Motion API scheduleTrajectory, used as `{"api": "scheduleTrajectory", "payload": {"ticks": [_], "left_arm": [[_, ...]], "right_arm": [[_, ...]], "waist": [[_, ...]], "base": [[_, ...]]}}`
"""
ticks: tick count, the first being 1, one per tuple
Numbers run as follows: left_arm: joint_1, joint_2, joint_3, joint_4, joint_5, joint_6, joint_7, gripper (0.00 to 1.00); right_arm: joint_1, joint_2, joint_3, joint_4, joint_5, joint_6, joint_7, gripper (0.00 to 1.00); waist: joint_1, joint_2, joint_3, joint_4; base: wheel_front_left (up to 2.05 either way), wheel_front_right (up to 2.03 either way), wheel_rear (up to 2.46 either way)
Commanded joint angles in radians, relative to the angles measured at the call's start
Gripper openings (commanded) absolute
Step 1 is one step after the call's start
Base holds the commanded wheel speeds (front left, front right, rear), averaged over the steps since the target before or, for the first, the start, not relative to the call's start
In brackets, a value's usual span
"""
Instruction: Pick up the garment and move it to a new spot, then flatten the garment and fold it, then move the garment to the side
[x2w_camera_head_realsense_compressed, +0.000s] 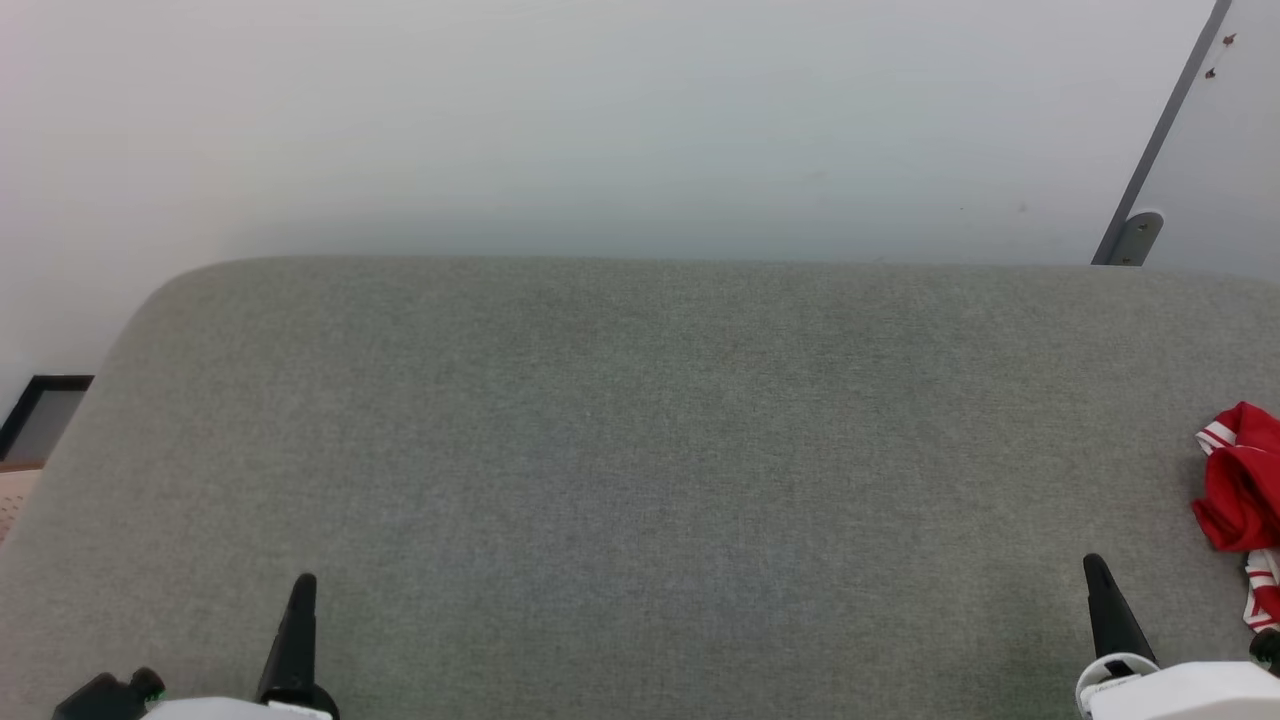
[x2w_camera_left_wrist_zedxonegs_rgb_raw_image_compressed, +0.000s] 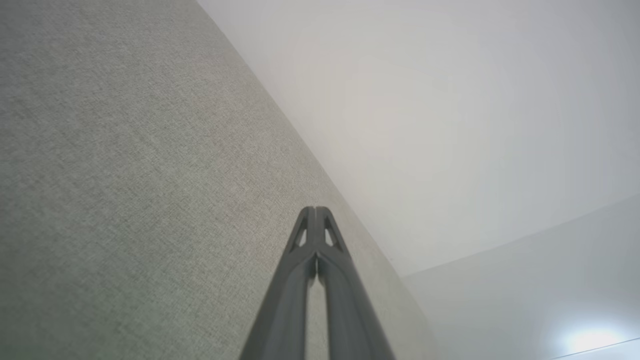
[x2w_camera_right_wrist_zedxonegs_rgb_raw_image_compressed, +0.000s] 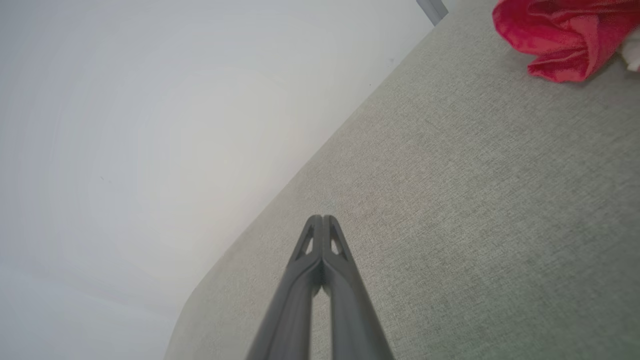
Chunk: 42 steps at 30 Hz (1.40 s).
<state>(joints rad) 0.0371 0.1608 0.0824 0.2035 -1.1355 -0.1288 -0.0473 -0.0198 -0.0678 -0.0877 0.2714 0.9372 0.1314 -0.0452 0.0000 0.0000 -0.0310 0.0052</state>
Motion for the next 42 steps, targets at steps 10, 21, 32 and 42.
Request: {"api": "scheduleTrajectory", "payload": {"ticks": [10,21,32,42], "left_arm": [[-0.047,-0.017,0.012,0.001,-0.100,-0.002,0.031,0.00],[-0.069,-0.039,0.016,0.010,-0.182,-0.002,0.061,0.00],[-0.089,-0.055,0.021,0.018,-0.252,-0.002,0.085,0.00],[-0.106,-0.072,0.025,0.024,-0.316,-0.003,0.108,0.00]], "right_arm": [[-0.038,0.003,-0.008,-0.016,0.139,-0.001,0.032,0.00],[-0.050,0.006,-0.013,-0.019,0.257,-0.001,0.061,0.00],[-0.062,0.009,-0.017,-0.022,0.356,-0.001,0.084,0.00],[-0.071,0.012,-0.020,-0.024,0.446,-0.001,0.107,0.00]], "waist": [[0.0000,0.0000,0.005,-0.001],[0.0000,0.0000,0.010,-0.002],[0.0000,0.0000,0.015,-0.002],[0.0000,0.0000,0.020,-0.003]], "base": [[0.00,0.00,0.00],[0.00,0.00,0.00],[0.00,0.00,0.00],[0.00,0.00,0.00]]}}
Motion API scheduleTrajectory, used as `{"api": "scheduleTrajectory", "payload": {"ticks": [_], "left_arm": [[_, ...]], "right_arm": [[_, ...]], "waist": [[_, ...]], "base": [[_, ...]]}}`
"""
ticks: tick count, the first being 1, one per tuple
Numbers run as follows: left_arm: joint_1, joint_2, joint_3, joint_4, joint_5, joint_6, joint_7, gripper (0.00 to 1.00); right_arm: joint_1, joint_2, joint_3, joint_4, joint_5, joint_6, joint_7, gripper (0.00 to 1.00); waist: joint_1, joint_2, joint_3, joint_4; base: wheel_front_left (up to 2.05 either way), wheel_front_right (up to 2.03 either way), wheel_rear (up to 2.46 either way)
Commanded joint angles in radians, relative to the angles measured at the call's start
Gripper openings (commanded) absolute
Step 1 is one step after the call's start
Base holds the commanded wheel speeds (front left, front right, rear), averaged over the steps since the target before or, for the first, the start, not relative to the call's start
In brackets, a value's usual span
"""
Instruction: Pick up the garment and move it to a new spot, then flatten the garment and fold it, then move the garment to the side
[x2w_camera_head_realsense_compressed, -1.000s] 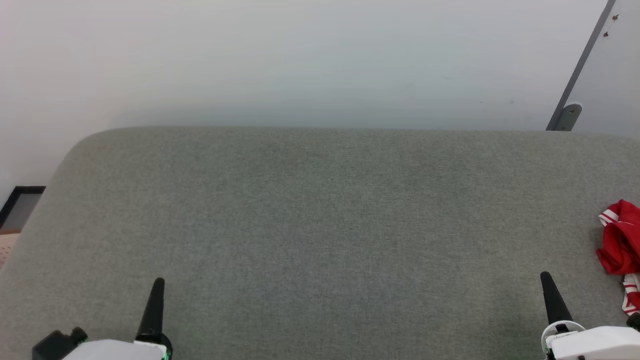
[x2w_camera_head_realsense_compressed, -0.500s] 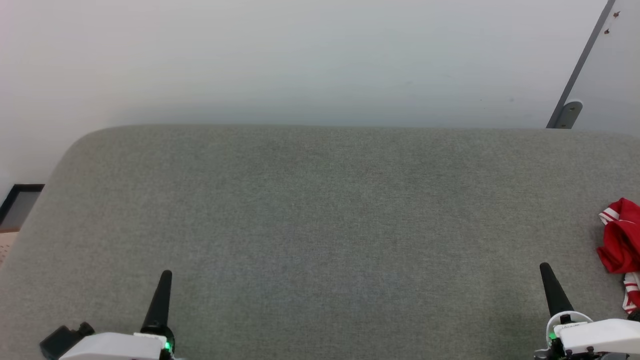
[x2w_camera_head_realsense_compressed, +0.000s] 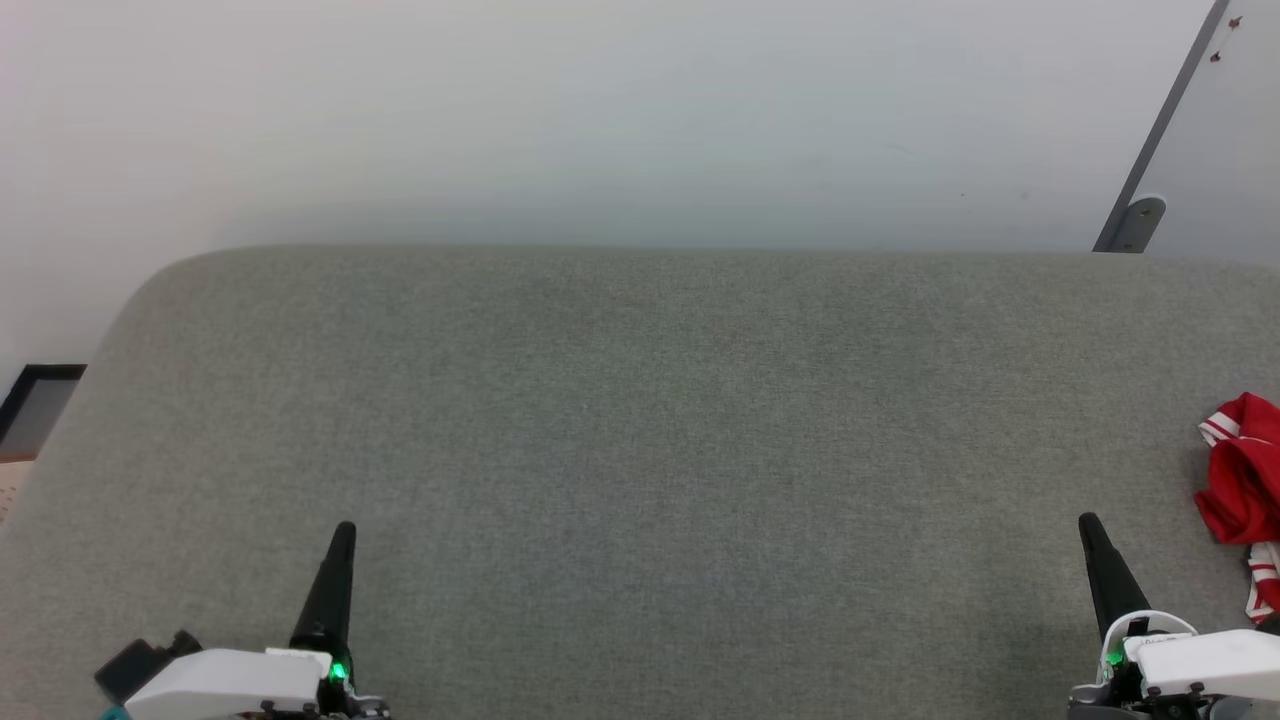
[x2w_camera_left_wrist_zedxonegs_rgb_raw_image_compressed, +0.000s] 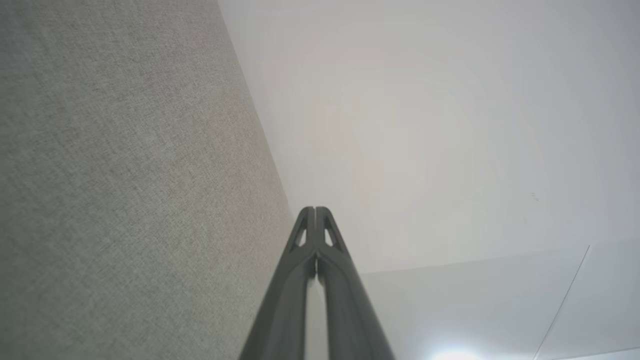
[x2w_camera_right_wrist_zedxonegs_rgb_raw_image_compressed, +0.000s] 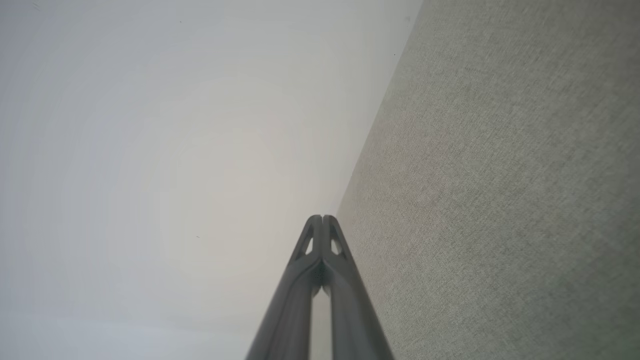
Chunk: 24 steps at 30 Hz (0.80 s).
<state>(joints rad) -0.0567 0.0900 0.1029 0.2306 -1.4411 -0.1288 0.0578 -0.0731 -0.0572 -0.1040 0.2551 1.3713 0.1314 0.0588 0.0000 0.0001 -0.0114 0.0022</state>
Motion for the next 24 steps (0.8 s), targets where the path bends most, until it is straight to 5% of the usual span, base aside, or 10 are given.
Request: {"api": "scheduleTrajectory", "payload": {"ticks": [1,24], "left_arm": [[-0.014,-0.003,0.004,-0.002,-0.016,-0.003,0.005,0.00],[-0.049,-0.035,0.012,0.013,-0.144,-0.003,0.048,0.00]], "right_arm": [[-0.019,0.002,-0.004,-0.008,0.021,-0.001,0.004,0.00],[-0.038,0.008,-0.010,-0.012,0.202,-0.001,0.049,0.00]], "waist": [[0.0000,-0.0001,0.000,0.000],[0.0000,-0.0001,0.011,-0.002]], "base": [[0.00,0.00,0.00],[0.00,0.00,0.00]]}}
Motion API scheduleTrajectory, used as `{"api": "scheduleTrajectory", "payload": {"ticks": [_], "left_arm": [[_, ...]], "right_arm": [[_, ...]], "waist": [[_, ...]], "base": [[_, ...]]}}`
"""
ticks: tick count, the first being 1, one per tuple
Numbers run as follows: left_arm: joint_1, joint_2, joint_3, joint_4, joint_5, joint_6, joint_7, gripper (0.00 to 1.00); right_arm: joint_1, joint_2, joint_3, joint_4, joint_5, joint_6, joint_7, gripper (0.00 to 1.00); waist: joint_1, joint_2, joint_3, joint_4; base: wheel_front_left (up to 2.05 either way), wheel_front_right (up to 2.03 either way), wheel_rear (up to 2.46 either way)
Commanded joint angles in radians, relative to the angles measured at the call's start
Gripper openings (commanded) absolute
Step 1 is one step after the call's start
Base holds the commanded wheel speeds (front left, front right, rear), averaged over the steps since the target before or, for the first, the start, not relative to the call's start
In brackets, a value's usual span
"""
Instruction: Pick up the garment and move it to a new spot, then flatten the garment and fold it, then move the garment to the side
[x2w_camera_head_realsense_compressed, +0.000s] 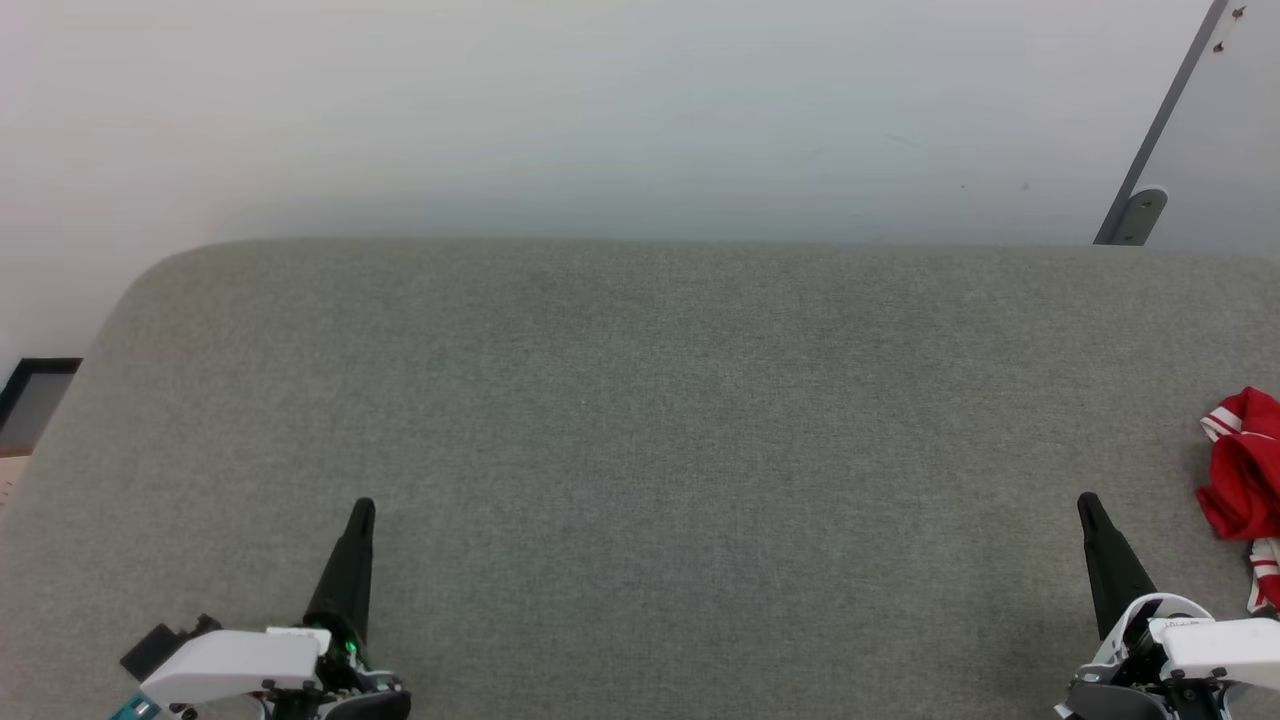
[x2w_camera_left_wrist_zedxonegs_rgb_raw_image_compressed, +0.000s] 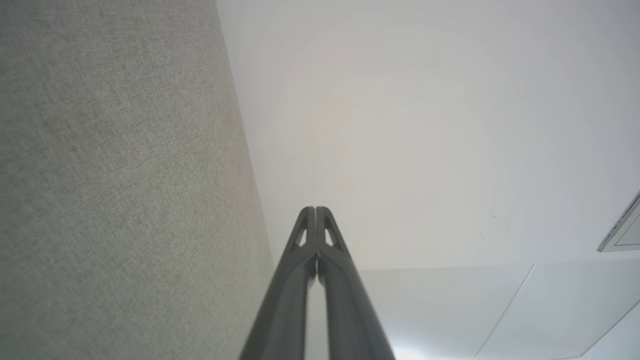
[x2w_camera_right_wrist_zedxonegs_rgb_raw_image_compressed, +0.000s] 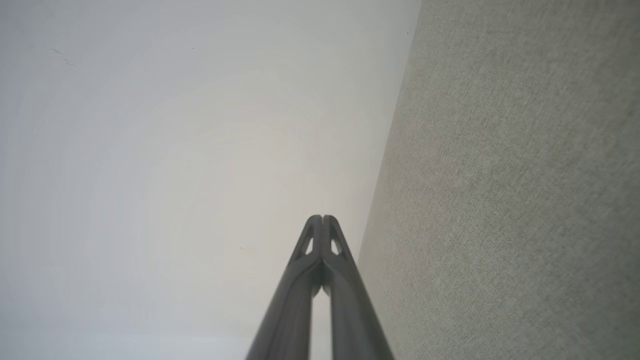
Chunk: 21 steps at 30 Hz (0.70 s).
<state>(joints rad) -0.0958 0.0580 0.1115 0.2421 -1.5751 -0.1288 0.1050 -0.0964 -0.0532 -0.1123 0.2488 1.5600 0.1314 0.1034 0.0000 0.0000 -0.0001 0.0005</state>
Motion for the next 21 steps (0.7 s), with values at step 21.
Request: {"api": "scheduleTrajectory", "payload": {"ticks": [21], "left_arm": [[-0.019,-0.009,0.005,0.004,-0.038,-0.004,0.013,0.00]], "right_arm": [[-0.015,0.005,-0.003,-0.005,0.055,-0.001,0.014,0.00]], "waist": [[0.0000,0.0000,0.003,0.000]], "base": [[0.00,0.00,0.00]]}}
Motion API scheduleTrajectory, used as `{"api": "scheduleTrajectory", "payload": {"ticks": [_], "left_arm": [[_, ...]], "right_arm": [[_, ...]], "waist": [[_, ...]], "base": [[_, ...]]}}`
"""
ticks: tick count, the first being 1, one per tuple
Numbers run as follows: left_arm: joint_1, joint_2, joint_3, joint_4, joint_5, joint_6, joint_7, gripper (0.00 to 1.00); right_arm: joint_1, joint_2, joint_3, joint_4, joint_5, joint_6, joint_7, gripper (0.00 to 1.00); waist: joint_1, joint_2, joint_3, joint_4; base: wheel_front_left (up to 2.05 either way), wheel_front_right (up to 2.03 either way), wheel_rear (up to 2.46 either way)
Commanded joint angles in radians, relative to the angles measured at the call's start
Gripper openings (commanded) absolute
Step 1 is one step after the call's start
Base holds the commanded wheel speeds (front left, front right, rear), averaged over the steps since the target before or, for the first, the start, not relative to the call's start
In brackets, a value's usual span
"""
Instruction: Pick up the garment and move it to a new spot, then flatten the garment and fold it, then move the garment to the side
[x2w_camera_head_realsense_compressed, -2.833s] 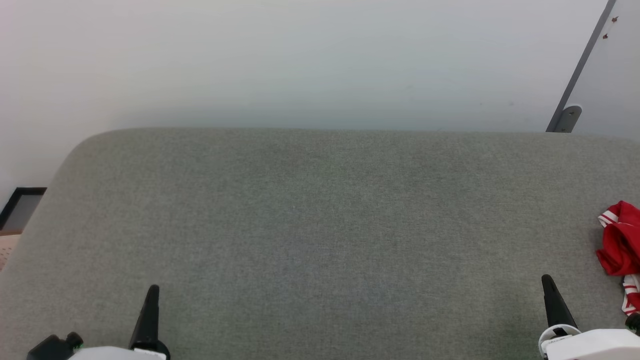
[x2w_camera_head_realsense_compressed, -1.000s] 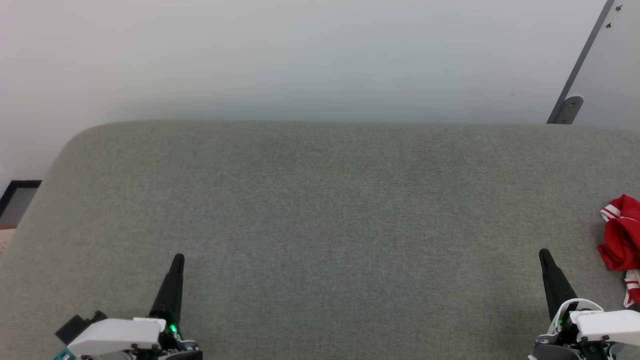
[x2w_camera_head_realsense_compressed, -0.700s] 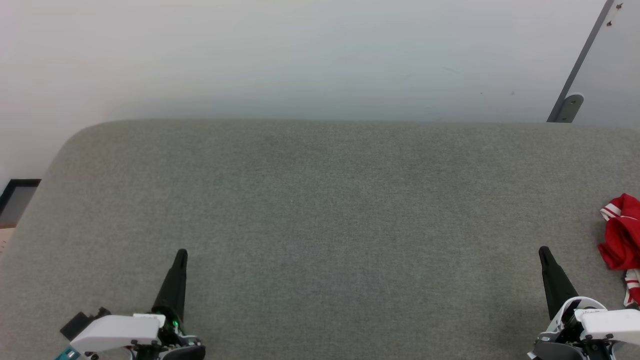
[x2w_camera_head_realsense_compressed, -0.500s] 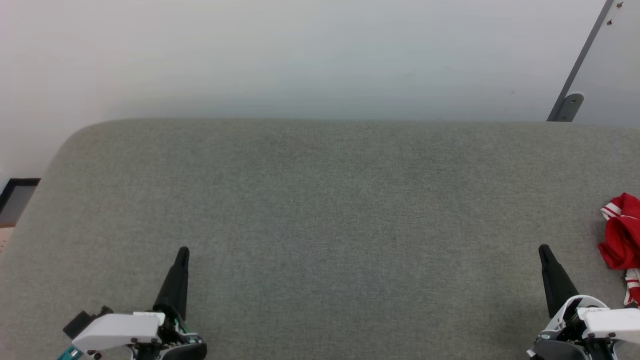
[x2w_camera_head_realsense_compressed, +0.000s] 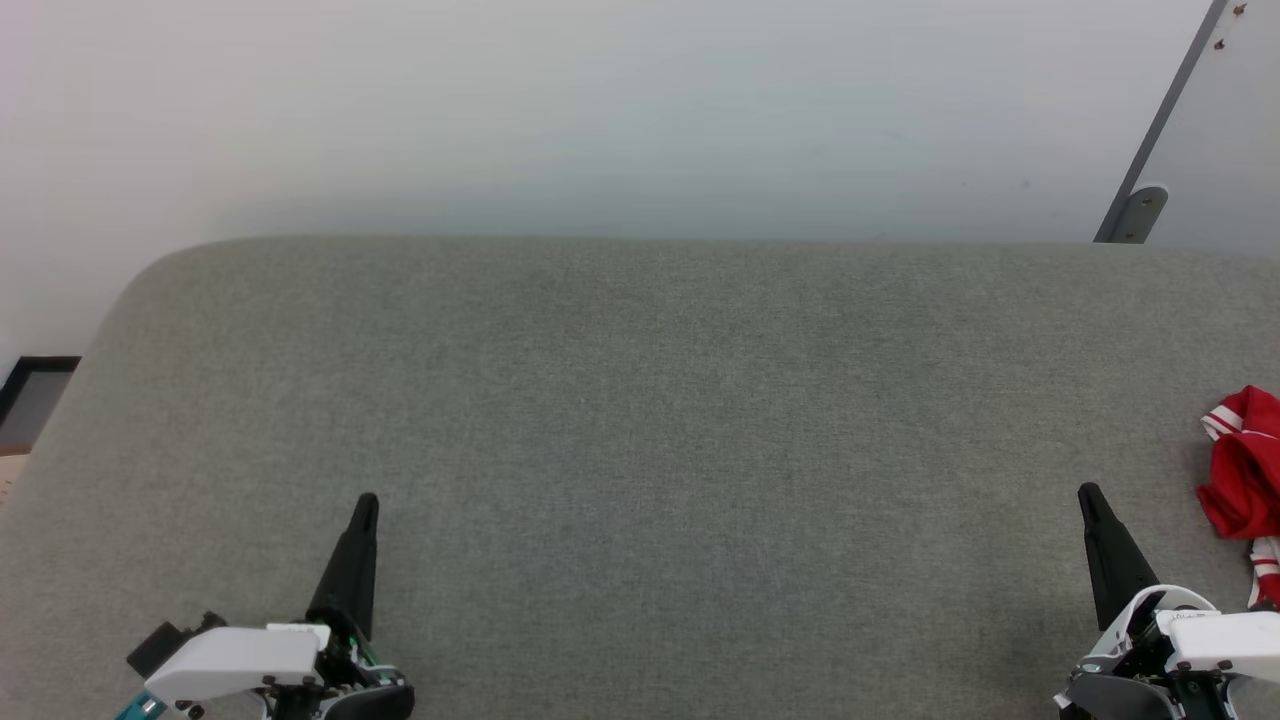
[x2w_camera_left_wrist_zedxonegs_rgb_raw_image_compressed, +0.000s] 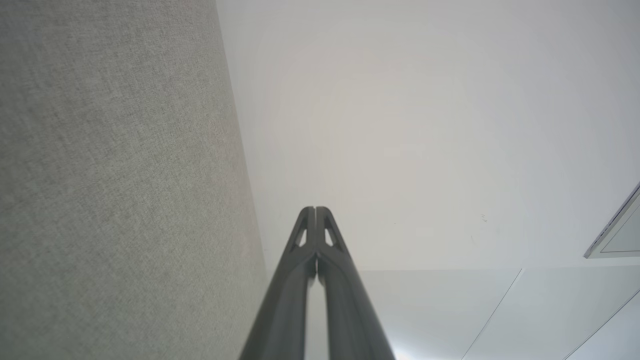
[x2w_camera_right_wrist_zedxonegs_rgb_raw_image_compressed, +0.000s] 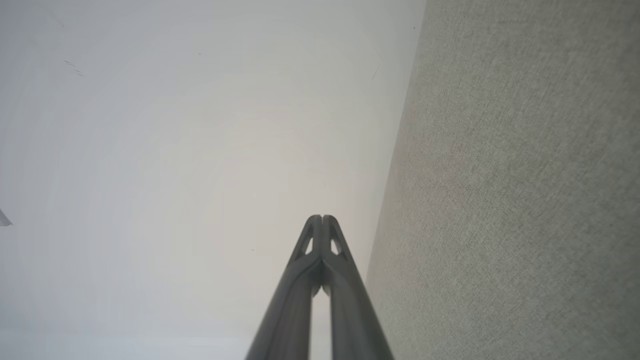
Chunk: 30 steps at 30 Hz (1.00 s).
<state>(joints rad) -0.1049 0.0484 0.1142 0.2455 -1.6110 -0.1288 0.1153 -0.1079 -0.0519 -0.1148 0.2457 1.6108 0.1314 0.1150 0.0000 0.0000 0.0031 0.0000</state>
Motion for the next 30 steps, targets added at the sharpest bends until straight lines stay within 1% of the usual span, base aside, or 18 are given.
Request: {"api": "scheduleTrajectory", "payload": {"ticks": [1,30], "left_arm": [[-0.010,0.000,0.002,0.001,-0.002,-0.004,0.002,0.00],[-0.010,0.000,0.002,0.001,-0.002,-0.004,0.003,0.00]], "right_arm": [[-0.003,0.004,0.000,-0.002,0.004,-0.001,0.002,0.00],[-0.003,0.003,0.000,-0.002,0.004,-0.001,0.002,0.00]], "waist": [[0.0000,0.0000,0.000,0.000],[0.0000,0.0000,0.000,0.000]], "base": [[0.00,0.00,0.00],[0.00,0.00,0.00]]}}
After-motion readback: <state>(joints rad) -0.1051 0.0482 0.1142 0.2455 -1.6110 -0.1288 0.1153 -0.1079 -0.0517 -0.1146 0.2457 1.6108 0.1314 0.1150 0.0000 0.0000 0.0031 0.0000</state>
